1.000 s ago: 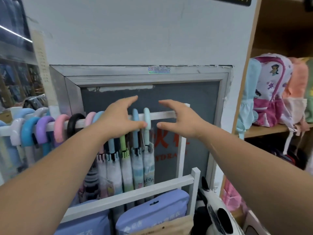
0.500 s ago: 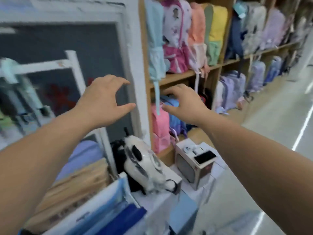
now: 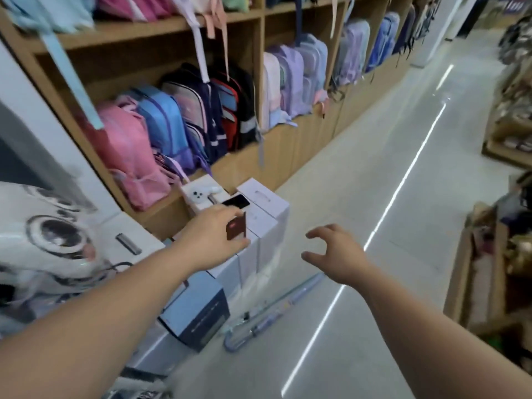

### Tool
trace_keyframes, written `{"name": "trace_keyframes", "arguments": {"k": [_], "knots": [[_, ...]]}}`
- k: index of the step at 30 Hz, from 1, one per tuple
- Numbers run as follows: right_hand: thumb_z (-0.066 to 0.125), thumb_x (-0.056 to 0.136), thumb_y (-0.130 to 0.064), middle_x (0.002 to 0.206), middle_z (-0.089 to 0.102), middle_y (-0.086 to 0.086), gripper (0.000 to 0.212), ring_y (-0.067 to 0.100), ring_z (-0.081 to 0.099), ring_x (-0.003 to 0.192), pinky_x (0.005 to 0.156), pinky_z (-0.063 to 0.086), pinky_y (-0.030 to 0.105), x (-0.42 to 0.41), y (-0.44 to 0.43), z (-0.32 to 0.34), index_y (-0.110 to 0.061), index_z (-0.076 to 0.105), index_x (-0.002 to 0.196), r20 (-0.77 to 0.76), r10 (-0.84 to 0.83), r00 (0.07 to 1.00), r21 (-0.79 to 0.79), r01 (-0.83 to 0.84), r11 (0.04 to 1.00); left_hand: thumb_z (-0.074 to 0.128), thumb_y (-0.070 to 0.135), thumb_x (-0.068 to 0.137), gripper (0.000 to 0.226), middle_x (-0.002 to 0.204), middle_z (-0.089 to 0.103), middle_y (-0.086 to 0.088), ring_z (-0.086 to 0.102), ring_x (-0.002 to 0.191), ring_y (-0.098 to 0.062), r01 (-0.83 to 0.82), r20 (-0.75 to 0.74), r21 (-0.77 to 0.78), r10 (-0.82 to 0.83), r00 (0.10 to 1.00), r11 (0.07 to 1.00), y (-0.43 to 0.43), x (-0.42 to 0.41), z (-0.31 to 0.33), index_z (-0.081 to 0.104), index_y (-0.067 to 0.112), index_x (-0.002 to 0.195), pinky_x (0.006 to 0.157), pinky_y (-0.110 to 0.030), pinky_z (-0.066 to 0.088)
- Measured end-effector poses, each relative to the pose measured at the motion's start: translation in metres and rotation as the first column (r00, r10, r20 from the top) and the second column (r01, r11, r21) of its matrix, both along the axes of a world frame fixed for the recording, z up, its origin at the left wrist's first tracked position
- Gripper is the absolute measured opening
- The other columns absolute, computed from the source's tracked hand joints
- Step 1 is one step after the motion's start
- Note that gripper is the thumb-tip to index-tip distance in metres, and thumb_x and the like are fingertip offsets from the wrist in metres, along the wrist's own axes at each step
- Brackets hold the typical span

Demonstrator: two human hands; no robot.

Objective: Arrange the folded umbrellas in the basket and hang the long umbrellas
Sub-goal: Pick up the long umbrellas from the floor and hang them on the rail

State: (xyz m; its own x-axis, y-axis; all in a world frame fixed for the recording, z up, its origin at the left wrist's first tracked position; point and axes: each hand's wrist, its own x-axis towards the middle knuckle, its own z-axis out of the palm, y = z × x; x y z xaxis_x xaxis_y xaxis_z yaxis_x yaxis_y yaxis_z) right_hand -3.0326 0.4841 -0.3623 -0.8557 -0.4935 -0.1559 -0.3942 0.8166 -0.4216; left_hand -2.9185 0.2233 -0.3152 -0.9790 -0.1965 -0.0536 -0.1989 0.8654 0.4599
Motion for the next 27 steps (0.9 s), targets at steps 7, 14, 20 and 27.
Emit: {"name": "trace_keyframes", "arguments": {"k": [7,14,20,27], "knots": [[0.064,0.084,-0.056,0.136,0.050,-0.007,0.045,0.023,0.047,0.126,0.105,0.041,0.041,-0.054,0.028,-0.081,-0.039,0.059,0.125,0.078,0.000,0.997,0.171,-0.014,0.985,0.067,0.051,0.090,0.065,0.150,0.044,-0.001,0.046,0.133,-0.022,-0.023,0.286,0.114,-0.011,0.958,0.993,0.020,-0.054,-0.124,0.044,0.028,0.146,0.105,-0.034,0.041],[0.059,0.088,-0.054,0.140,0.047,-0.008,0.046,0.022,0.045,0.126,0.105,0.035,0.038,-0.118,0.034,-0.148,-0.040,0.053,0.131,0.186,0.036,0.982,0.376,-0.105,0.921,0.068,0.050,0.088,0.061,0.141,0.050,0.000,0.054,0.119,-0.018,-0.156,0.441,0.204,0.052,0.896,0.966,0.018,-0.107,-0.202,0.046,0.031,0.142,0.092,-0.029,0.043],[0.055,0.090,-0.055,0.140,0.047,-0.008,0.047,0.022,0.042,0.130,0.106,0.034,0.038,-0.187,0.039,-0.222,-0.040,0.051,0.135,0.275,0.053,0.960,0.396,-0.163,0.904,0.070,0.048,0.087,0.057,0.137,0.052,0.002,0.057,0.105,-0.013,-0.264,0.543,0.216,0.109,0.832,0.940,0.030,-0.162,-0.271,0.051,0.032,0.138,0.087,-0.028,0.043],[0.054,0.091,-0.055,0.140,0.048,-0.010,0.047,0.019,0.043,0.129,0.105,0.034,0.037,-0.252,0.028,-0.401,-0.040,0.051,0.135,0.391,0.191,0.901,0.361,-0.341,0.868,0.074,0.043,0.085,0.042,0.122,0.057,0.002,0.060,0.103,-0.018,-0.591,0.629,0.285,0.317,0.709,0.755,0.050,-0.209,-0.444,0.055,0.036,0.122,0.091,-0.039,0.053]]}}
